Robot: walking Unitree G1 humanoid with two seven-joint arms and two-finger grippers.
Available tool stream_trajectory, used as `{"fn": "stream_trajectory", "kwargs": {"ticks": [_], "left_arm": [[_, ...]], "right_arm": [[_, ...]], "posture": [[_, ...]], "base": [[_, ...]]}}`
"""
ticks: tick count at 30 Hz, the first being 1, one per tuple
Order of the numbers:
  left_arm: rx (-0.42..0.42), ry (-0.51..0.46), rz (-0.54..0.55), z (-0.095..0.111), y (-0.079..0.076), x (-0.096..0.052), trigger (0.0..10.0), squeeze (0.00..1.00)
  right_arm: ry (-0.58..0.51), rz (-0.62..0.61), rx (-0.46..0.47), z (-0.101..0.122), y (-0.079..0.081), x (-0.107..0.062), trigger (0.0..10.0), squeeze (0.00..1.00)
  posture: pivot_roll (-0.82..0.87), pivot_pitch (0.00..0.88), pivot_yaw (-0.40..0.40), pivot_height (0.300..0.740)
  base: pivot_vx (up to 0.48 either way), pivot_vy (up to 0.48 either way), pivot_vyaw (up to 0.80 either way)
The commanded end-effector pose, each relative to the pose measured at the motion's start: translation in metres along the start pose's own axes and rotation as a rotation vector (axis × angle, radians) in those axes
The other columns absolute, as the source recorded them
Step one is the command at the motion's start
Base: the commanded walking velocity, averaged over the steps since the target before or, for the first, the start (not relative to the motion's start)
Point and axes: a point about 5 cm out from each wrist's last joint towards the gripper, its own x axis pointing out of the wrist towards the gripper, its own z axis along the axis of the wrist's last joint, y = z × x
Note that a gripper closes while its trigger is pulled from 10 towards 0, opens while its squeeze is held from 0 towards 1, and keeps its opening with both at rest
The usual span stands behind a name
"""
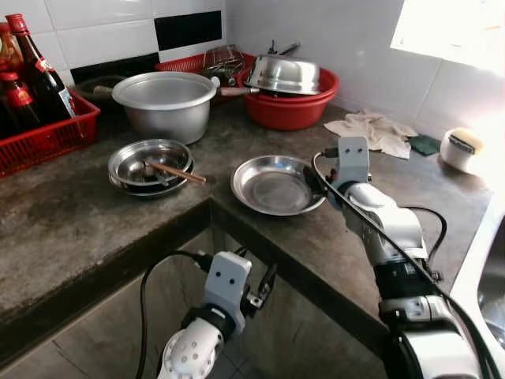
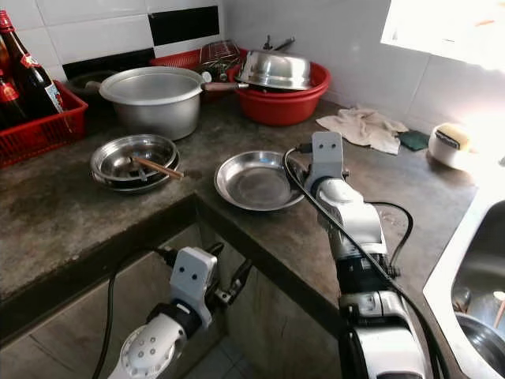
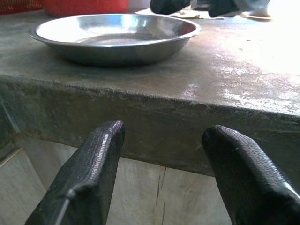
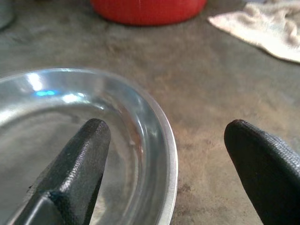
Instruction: Kitchen organization
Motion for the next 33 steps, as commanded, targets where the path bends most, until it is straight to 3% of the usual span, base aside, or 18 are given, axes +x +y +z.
{"fn": "stream_trajectory", "kwargs": {"ticks": [1, 12, 18, 19, 20, 21, 28, 33], "left_arm": [[0.006, -0.015, -0.021, 0.005, -0.004, -0.002, 10.0, 0.00], [0.003, -0.011, -0.019, 0.005, -0.006, -0.003, 10.0, 0.00], [0.003, -0.010, -0.013, 0.005, -0.005, -0.003, 10.0, 0.00], [0.003, -0.009, -0.010, 0.005, -0.005, -0.003, 10.0, 0.00], [0.003, -0.009, -0.010, 0.005, -0.005, -0.003, 10.0, 0.00], [0.002, -0.008, -0.006, 0.005, -0.005, -0.003, 10.0, 0.00], [0.004, -0.006, -0.003, 0.005, -0.005, -0.003, 10.0, 0.00], [0.003, -0.006, 0.003, 0.004, -0.005, -0.002, 10.0, 0.00]], "right_arm": [[0.021, -0.014, 0.023, 0.003, -0.004, 0.004, 10.0, 0.00], [0.163, 0.017, 0.064, -0.001, -0.002, 0.015, 10.0, 0.00], [0.234, 0.030, 0.004, -0.007, -0.002, 0.017, 10.0, 0.00], [0.244, 0.034, -0.013, -0.008, -0.002, 0.017, 7.0, 0.00], [0.244, 0.034, -0.013, -0.008, -0.002, 0.017, 7.0, 0.00], [0.252, 0.031, 0.001, -0.007, -0.001, 0.018, 0.0, 0.00], [0.263, 0.003, 0.039, -0.005, -0.003, 0.020, 0.0, 0.00], [0.263, -0.036, 0.115, -0.003, -0.008, 0.021, 0.0, 0.00]], "posture": [[0.13, 0.068, -0.090, 0.740], [0.13, 0.075, -0.099, 0.740], [0.13, 0.078, -0.103, 0.740], [0.13, 0.078, -0.102, 0.740], [0.13, 0.078, -0.102, 0.740], [0.13, 0.078, -0.102, 0.740], [0.13, 0.076, -0.105, 0.740], [0.13, 0.065, -0.112, 0.740]], "base": [[0.000, 0.000, 0.00], [0.000, 0.000, 0.00], [0.000, 0.000, 0.00], [0.000, 0.000, 0.00], [0.000, 0.000, 0.00], [0.000, 0.000, 0.00], [0.000, 0.000, 0.00], [0.000, 0.000, 0.00]]}}
